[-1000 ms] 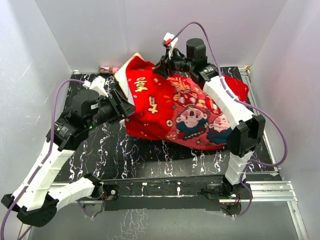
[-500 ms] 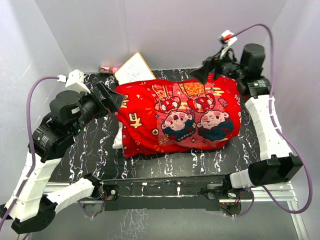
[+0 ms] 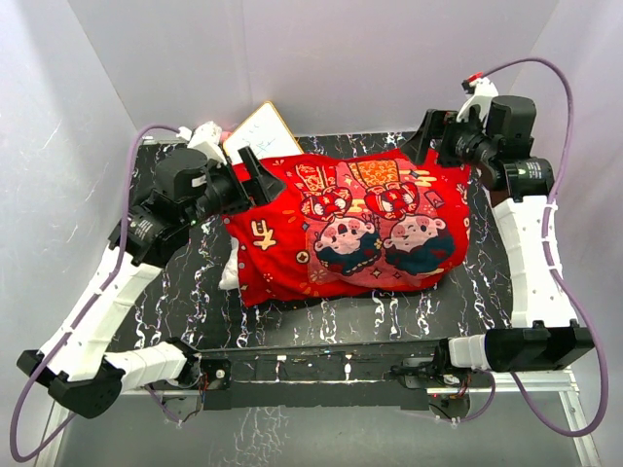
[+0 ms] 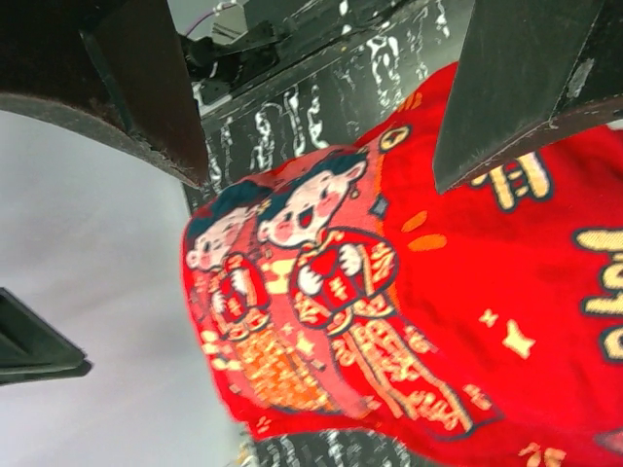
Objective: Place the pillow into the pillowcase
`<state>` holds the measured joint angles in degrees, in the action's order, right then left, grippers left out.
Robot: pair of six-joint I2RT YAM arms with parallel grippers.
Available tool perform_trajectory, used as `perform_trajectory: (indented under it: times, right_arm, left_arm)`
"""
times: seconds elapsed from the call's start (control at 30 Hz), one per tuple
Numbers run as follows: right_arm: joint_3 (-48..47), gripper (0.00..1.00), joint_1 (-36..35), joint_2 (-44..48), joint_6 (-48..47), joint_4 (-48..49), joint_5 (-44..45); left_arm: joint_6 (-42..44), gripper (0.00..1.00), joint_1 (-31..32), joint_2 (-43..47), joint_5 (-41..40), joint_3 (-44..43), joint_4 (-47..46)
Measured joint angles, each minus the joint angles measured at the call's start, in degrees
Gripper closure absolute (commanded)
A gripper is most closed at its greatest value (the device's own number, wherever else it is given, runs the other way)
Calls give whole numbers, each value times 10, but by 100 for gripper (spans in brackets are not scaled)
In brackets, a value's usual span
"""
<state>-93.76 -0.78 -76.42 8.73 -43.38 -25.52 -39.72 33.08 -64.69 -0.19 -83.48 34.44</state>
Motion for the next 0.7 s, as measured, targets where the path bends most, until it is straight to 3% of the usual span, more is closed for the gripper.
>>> perform_trajectory:
  times: [0.33, 0.7]
  right_arm:
    - [-131, 1, 2, 1, 24, -31, 66]
    - [-136, 2, 2, 4, 34, -30, 78]
  left_arm:
    - [-19, 3, 0, 17, 10, -72, -79]
    - [-21, 3, 0, 25, 6, -87, -79]
